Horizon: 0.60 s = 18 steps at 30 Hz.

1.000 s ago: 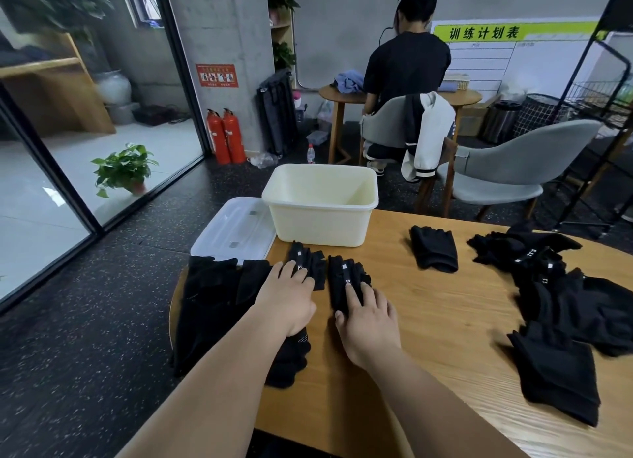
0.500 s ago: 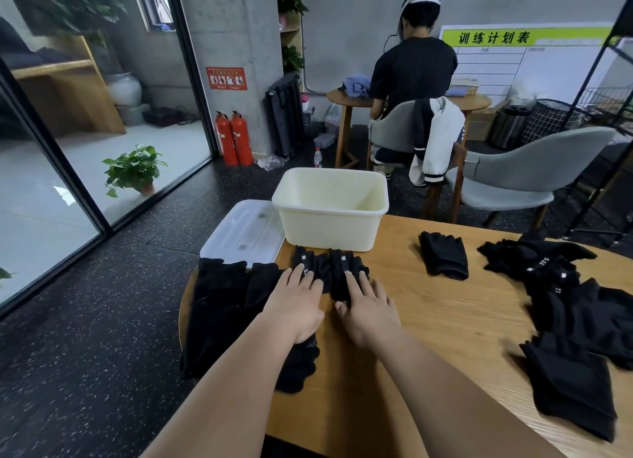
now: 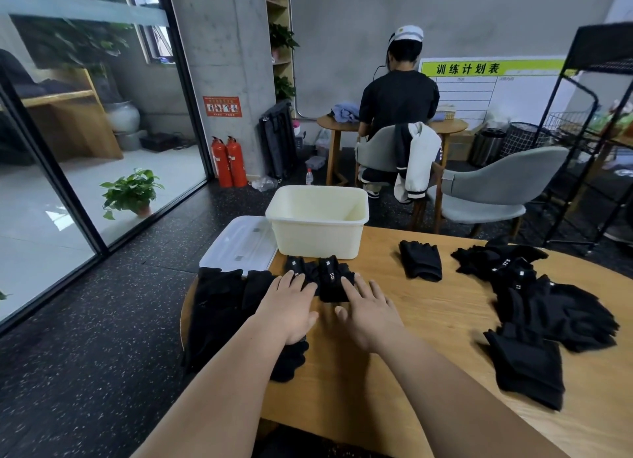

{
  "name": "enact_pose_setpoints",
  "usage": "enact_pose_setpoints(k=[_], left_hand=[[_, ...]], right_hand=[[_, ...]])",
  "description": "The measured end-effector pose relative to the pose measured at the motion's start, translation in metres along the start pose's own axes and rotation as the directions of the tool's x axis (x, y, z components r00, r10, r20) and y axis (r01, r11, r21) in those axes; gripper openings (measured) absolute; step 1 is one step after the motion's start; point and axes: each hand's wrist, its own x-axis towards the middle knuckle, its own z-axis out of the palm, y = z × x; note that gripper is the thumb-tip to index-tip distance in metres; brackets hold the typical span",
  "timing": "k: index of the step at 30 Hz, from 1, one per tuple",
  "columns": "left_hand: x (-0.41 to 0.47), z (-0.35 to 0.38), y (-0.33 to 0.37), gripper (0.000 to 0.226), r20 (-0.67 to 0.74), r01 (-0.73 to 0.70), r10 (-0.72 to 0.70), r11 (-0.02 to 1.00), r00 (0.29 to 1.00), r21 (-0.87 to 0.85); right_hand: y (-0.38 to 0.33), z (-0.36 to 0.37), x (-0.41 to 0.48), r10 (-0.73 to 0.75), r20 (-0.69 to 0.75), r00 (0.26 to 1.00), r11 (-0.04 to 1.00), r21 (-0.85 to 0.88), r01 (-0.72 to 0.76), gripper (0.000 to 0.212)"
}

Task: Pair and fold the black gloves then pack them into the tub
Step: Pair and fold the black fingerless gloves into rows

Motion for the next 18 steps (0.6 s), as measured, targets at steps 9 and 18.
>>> enact_pose_setpoints(k=[9, 18], left_hand=[[-0.028, 0.0, 0.059, 0.071, -0.021, -0.096, 0.095, 0.993, 0.995, -0.067], [-0.03, 0.012, 0.141, 0.072, 0.033, -0.259, 0.262, 0.963, 0.965, -0.076]], right_hand=[[0.04, -0.011, -0.057, 0.034, -0.033, 0.999, 0.998, -0.046, -0.035, 0.069], [0.118, -0.007, -0.114, 0.185, -0.077, 0.98, 0.98, -0.061, -0.19, 0.07]])
